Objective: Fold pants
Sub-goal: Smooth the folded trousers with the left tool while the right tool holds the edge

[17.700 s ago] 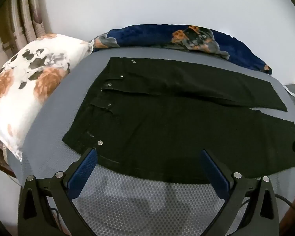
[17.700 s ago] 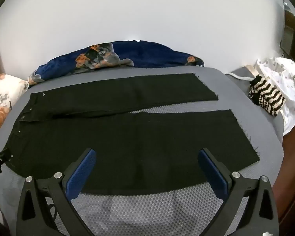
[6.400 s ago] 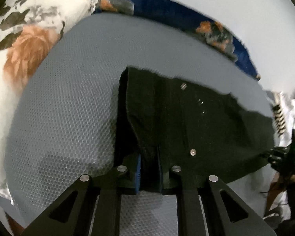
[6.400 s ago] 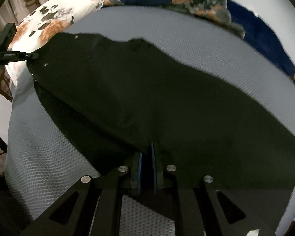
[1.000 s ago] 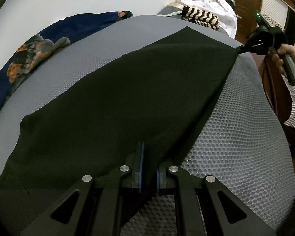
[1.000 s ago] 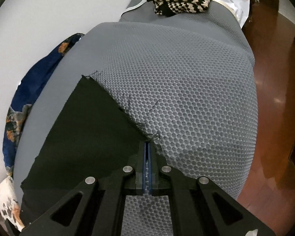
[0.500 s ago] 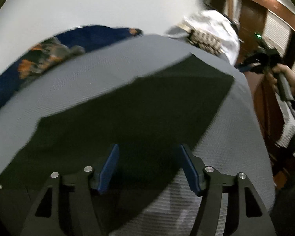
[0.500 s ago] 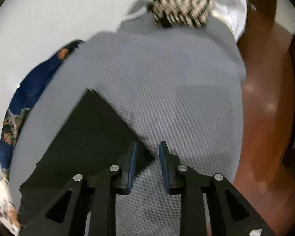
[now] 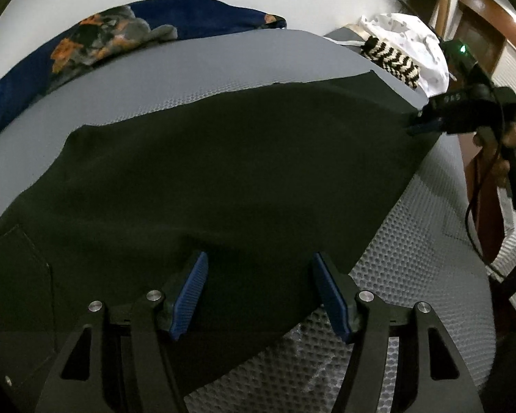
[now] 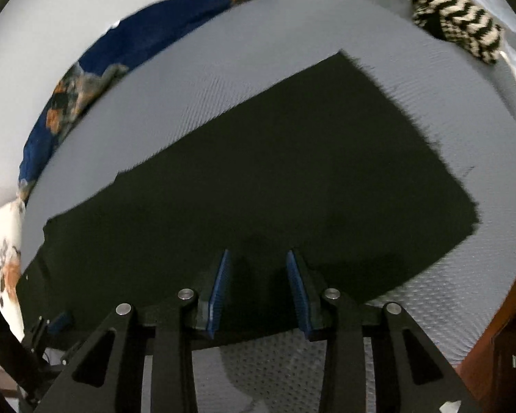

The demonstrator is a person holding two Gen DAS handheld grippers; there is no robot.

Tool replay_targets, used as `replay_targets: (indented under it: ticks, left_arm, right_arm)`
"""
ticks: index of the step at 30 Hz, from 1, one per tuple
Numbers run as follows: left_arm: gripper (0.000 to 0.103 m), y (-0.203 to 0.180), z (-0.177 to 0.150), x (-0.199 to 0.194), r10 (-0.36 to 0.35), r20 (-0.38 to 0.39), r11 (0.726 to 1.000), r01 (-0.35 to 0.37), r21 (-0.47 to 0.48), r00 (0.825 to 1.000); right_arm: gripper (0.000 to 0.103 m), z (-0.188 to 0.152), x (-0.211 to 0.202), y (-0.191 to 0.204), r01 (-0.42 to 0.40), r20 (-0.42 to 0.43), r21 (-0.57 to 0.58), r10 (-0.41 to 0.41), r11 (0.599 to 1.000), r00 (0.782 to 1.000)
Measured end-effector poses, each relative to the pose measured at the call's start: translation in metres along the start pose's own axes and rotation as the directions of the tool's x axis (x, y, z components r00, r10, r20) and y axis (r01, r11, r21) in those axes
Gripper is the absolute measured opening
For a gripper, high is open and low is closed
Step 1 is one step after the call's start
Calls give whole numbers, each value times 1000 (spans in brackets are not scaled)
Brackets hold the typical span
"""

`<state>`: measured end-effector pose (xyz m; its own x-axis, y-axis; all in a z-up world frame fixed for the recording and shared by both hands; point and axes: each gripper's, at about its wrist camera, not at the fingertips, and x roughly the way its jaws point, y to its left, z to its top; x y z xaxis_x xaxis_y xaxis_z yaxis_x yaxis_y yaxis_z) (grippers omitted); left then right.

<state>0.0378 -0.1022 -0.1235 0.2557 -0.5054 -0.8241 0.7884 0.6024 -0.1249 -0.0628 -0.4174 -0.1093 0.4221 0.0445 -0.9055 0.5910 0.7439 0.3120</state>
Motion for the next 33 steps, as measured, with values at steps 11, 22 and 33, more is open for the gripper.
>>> replay_targets:
  ticks: [11,22,33]
  left_arm:
    - [64,74,16,-60,257,155,955,-226,-193,954]
    - [64,165,-28,-89,391,76,851,-329,-410,917]
    - [64,183,-41,-82,381,38,833,-325,-448,924]
  right_arm:
    - [34,44,14,116,-132,-22,-263,131,956,991]
    - [34,54,83,300,-441,-351,-557,282,704,893]
    - [34,40,142,369,-506,-497,-612,201,608,844]
